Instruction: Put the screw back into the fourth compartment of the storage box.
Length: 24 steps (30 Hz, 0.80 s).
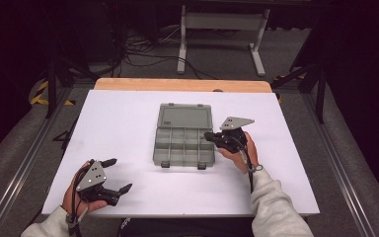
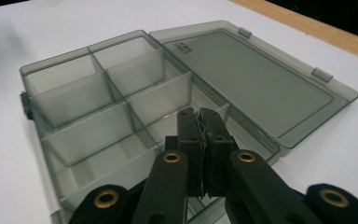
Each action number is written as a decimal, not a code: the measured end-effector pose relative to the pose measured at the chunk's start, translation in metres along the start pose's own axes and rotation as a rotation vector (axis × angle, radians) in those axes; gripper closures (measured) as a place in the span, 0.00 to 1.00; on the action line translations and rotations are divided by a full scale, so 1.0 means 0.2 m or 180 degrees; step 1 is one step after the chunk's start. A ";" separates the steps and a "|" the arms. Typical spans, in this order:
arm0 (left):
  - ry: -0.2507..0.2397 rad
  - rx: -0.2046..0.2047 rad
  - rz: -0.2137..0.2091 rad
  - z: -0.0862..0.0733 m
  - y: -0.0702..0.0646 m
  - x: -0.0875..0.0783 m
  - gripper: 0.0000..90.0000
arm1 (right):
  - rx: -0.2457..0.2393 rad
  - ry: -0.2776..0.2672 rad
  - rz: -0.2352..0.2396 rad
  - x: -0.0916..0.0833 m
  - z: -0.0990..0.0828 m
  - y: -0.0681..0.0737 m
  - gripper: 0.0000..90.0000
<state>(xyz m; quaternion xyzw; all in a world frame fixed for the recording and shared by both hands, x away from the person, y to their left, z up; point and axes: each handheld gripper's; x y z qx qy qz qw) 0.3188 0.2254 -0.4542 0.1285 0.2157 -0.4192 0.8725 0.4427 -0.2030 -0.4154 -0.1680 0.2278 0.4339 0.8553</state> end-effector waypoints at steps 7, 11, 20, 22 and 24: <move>0.0003 0.0002 -0.0024 0.01 0.01 0.02 0.07 | 0.0170 0.0141 -0.0069 0.08 -0.05 -0.04 0.98; -0.0017 -0.0032 -0.0035 0.01 0.01 0.02 0.07 | 0.0152 0.0171 -0.0097 0.09 -0.06 -0.04 0.98; -0.0045 -0.0030 -0.0039 0.01 0.02 0.01 0.06 | 0.0160 0.0181 -0.0121 0.10 -0.07 -0.03 0.98; -0.0036 -0.0026 -0.0042 0.01 0.02 0.02 0.06 | 0.0151 0.0194 -0.0127 0.10 -0.07 -0.03 0.98; -0.0028 -0.0014 -0.0055 0.01 0.02 0.02 0.06 | 0.0165 0.0174 -0.0125 0.10 -0.08 -0.03 0.98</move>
Point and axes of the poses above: each handheld gripper's, and its own axes: x roughly forward along the jaws, z roughly out of its top, y roughly to its left, and after that the axes turned 5 degrees about -x, right-handed
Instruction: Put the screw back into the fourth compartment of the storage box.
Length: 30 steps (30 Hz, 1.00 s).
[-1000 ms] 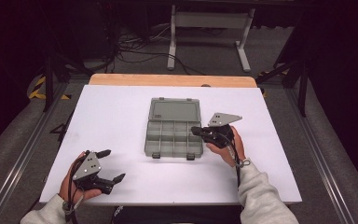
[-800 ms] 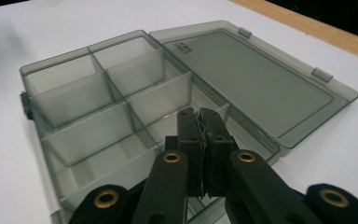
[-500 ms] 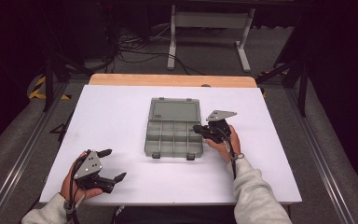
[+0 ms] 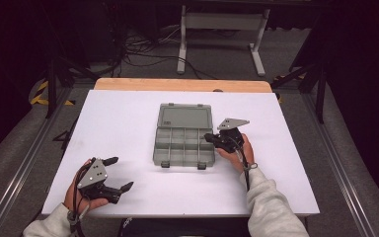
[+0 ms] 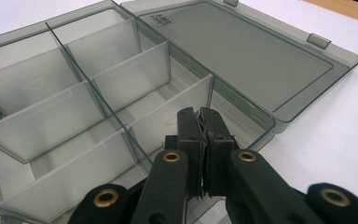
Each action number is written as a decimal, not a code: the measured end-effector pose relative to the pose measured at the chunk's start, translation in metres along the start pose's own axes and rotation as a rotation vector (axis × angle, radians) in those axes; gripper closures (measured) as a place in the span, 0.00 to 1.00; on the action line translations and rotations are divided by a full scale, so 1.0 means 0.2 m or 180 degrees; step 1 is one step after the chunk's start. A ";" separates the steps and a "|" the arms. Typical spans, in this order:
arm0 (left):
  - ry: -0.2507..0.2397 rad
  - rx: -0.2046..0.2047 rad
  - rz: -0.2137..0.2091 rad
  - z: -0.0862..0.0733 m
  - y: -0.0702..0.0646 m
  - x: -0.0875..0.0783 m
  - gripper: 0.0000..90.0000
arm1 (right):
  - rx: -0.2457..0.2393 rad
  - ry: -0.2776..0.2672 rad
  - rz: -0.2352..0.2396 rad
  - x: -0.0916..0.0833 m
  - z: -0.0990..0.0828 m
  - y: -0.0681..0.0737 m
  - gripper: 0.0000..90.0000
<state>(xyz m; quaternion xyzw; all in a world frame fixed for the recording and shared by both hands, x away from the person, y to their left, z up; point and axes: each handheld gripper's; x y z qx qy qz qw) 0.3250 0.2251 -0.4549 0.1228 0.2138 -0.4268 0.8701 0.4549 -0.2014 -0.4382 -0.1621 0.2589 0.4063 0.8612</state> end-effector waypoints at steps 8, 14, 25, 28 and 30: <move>-0.0061 -0.0032 0.0005 0.00 0.02 -0.01 0.06 | 0.0029 -0.0114 0.0037 -0.01 0.00 0.01 0.91; -0.0120 -0.0087 -0.0016 0.01 0.04 0.00 0.06 | -0.0009 -0.0220 -0.0009 -0.05 0.00 0.02 0.89; -0.0097 -0.0096 0.0022 0.04 0.05 0.03 0.09 | -0.0173 -0.0269 -0.0146 -0.18 -0.03 0.05 0.86; -0.0064 -0.0070 0.0093 0.05 0.04 0.04 0.11 | -0.0146 -0.0280 -0.0192 -0.22 -0.04 0.03 0.81; -0.0046 -0.0045 0.0124 0.05 0.04 0.05 0.13 | -0.0138 -0.0284 -0.0220 -0.24 -0.05 0.02 0.79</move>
Point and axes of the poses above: each handheld gripper's, and its own axes: x roughly forward along the jaws, z roughly out of its top, y roughly to its left, and after that the axes turned 5 degrees about -x, right-handed
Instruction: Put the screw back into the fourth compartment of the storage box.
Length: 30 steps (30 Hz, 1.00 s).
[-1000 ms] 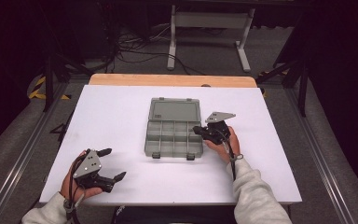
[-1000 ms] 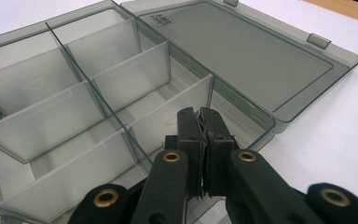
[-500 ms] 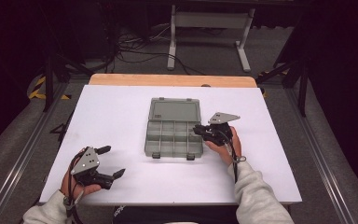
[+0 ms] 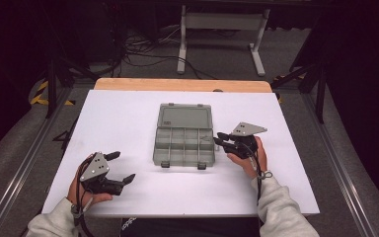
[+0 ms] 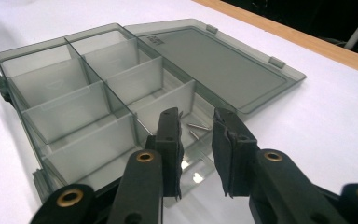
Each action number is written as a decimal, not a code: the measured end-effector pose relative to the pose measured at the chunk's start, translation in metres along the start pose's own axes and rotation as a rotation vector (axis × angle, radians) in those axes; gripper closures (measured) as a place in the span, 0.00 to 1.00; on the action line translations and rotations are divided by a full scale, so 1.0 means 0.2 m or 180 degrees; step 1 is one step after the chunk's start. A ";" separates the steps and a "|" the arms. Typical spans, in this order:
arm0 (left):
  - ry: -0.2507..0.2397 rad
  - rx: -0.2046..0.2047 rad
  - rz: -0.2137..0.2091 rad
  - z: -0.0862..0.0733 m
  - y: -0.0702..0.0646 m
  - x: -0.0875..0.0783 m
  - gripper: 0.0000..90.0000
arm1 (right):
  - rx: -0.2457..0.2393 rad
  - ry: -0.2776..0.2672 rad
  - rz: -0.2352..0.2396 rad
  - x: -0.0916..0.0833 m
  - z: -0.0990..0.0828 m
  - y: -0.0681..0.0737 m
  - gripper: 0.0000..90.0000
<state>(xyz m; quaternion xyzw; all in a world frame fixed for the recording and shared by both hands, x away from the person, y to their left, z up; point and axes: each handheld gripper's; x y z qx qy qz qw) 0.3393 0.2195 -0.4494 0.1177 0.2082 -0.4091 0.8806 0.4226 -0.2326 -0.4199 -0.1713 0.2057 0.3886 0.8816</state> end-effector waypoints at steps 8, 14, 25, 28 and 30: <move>0.0115 0.0137 0.0102 0.05 0.04 0.02 0.41 | 0.0055 0.0059 -0.0057 -0.02 -0.02 -0.05 0.80; 0.0271 0.0177 0.0037 0.10 0.09 0.06 0.88 | -0.0007 0.0113 -0.0043 -0.02 -0.03 -0.07 0.96; 0.0401 0.0157 0.0029 0.19 0.18 0.18 1.00 | -0.0071 0.0176 -0.0110 -0.03 0.00 -0.11 1.00; 0.0381 0.0140 0.0045 0.23 0.21 0.22 1.00 | -0.0053 0.0234 -0.0135 -0.02 0.01 -0.13 1.00; 0.0382 0.0169 0.0069 0.25 0.23 0.23 1.00 | -0.0079 0.0263 -0.0144 -0.02 0.02 -0.14 1.00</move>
Point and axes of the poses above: each handheld gripper's, and its own axes: x roughly forward along the jaws, z roughly out of its top, y roughly to its left, and after that the axes turned 5 degrees about -x, right-handed
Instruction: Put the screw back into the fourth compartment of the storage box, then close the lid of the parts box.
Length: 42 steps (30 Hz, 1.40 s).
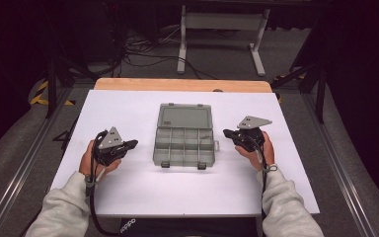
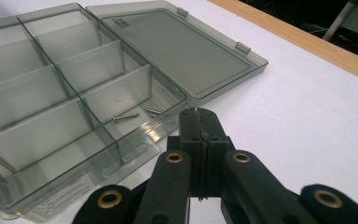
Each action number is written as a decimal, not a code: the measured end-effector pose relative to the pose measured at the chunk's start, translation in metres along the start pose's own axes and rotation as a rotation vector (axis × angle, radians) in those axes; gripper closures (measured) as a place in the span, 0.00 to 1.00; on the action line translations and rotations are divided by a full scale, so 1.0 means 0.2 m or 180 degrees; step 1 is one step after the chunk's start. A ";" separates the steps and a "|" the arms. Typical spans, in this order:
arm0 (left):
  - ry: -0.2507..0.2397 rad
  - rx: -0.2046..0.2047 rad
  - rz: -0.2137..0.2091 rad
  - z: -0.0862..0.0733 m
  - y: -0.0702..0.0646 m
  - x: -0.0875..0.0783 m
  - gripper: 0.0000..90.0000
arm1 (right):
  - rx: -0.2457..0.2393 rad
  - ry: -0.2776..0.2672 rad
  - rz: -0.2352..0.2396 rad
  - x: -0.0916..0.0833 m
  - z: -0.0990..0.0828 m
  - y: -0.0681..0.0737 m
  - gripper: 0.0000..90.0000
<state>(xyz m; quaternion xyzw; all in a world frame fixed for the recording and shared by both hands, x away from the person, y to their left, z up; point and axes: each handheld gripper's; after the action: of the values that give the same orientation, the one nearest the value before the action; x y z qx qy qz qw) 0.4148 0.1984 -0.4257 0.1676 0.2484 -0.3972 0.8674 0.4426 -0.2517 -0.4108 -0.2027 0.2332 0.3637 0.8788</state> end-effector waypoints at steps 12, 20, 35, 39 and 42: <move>-0.0010 -0.0022 -0.0030 0.07 0.07 0.10 1.00 | -0.0062 0.0183 -0.0010 0.06 0.01 -0.05 1.00; 0.0075 0.0007 0.0003 0.13 0.13 0.15 1.00 | 0.0041 0.0220 0.0015 0.09 0.02 -0.11 1.00; 0.0288 -0.0046 -0.0018 0.14 0.19 0.27 1.00 | -0.0024 0.0484 0.0093 0.21 0.06 -0.15 1.00; 0.0384 -0.0055 -0.0047 0.17 0.20 0.32 1.00 | -0.0030 0.0561 0.0140 0.27 0.08 -0.15 1.00; 0.0444 -0.0079 -0.0049 0.19 0.22 0.37 1.00 | -0.0081 0.0679 0.0157 0.32 0.10 -0.15 1.00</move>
<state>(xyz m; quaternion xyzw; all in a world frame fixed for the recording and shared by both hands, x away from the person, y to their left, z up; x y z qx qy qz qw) 0.5015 0.1627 -0.4326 0.1822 0.3145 -0.3881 0.8469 0.5108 -0.2265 -0.4256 -0.2456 0.3257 0.3645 0.8371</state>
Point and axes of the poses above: each handheld gripper's, and its own axes: x roughly forward along the jaws, z roughly out of its top, y roughly to its left, and after that the axes turned 5 degrees about -x, right-handed
